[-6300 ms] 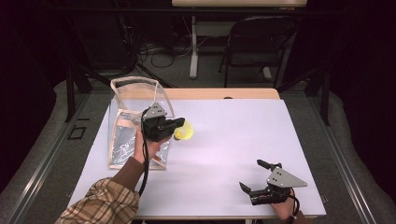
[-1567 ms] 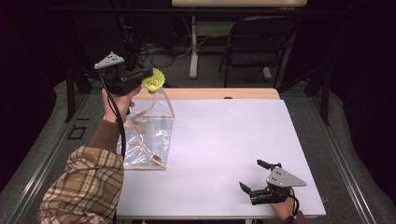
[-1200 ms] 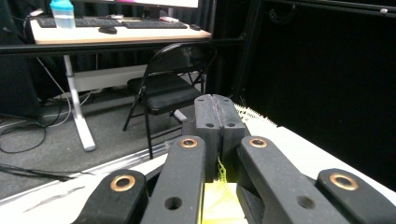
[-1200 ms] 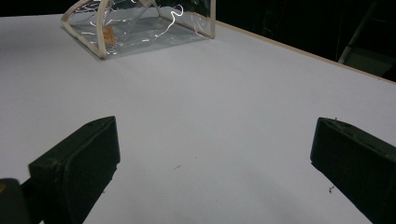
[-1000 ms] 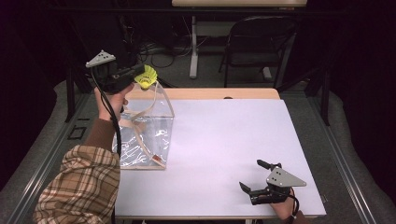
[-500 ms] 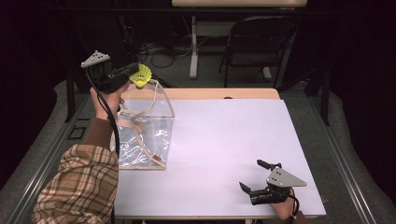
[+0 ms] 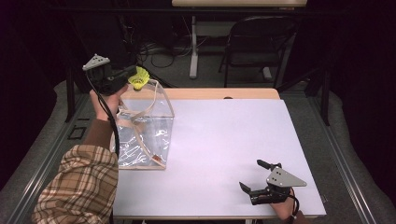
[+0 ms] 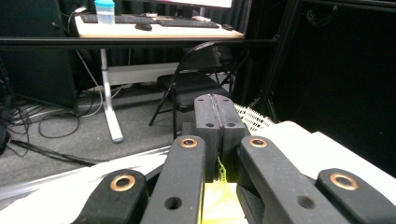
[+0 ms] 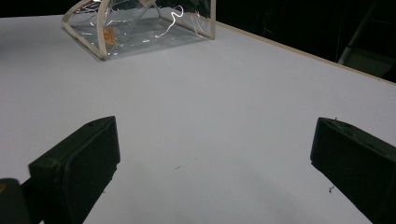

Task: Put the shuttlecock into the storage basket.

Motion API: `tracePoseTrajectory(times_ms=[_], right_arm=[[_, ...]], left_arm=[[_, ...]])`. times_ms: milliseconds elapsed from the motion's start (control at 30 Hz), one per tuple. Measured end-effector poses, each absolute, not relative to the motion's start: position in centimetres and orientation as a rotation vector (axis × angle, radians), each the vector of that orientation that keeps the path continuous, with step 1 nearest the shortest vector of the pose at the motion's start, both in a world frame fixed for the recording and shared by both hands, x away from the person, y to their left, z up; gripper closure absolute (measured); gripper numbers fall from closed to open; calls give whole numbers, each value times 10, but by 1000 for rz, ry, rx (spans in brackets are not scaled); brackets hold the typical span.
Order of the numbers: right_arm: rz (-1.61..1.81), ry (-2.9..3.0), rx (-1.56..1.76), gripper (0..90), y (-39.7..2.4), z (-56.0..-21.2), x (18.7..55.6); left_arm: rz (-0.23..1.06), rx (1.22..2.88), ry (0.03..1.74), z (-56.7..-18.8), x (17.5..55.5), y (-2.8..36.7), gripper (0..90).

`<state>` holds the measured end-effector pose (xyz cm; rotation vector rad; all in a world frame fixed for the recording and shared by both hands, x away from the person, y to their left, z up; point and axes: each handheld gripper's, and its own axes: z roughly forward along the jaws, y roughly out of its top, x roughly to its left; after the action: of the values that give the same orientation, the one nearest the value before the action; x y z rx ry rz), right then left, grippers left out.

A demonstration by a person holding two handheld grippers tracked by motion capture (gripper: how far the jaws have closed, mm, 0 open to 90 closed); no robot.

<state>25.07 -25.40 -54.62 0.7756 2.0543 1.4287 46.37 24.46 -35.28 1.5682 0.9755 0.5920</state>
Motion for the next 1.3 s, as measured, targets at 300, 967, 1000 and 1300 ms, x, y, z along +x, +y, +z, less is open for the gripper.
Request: tracePoseTrajectory(times_ms=[300,967,1000,1300], right_arm=[[1431,2054,776,8,-254,-546,251],[1425,2058,777,8,-254,-546,250],[1429,2054,776,8,-254,-546,251],[1424,2058,777,8,-254,-546,250]], left_arm=[[586,1567,1003,-364,467,249,900],[568,1561,1043,-382,471,250,900],[562,1561,1043,-383,471,250,900],[553,1565,1050,-389,472,247,900]])
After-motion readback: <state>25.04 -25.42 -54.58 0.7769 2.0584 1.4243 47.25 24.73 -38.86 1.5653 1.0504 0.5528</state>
